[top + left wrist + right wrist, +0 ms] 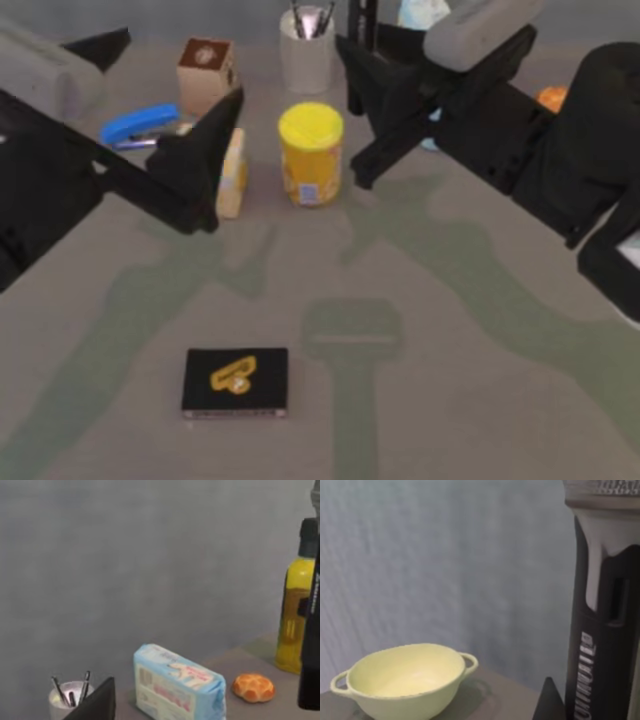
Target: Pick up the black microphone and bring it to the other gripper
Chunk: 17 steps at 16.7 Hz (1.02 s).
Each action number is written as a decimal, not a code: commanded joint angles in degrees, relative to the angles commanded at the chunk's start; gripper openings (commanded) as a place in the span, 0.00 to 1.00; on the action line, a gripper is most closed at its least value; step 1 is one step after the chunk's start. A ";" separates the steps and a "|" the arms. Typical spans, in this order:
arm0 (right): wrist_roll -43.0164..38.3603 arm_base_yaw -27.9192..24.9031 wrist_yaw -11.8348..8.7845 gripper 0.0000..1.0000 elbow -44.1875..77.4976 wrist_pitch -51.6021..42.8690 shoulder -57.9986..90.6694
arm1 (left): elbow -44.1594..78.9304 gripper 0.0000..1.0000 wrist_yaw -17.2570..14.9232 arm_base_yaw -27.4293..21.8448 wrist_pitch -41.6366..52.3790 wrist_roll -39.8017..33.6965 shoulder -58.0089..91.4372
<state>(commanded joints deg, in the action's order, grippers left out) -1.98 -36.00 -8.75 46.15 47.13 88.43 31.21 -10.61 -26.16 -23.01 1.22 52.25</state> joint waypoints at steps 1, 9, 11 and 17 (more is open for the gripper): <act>0.00 0.00 0.00 0.00 0.00 0.00 0.00 | 1.88 1.00 -0.64 -1.59 -1.38 0.09 3.20; 0.00 0.00 0.00 0.00 0.00 0.00 0.00 | 6.69 1.00 -2.36 -5.95 -4.79 0.35 11.53; 0.00 0.00 0.00 0.00 0.00 0.00 0.00 | 6.59 1.00 -2.27 -5.75 -4.74 0.33 11.48; 0.00 0.00 0.00 0.00 0.00 0.00 0.00 | 16.36 1.00 -0.37 -8.13 -7.86 0.48 24.25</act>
<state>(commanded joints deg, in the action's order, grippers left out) -1.98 -36.00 -8.75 46.15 47.13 88.43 47.57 -10.98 -34.29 -30.88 1.71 76.50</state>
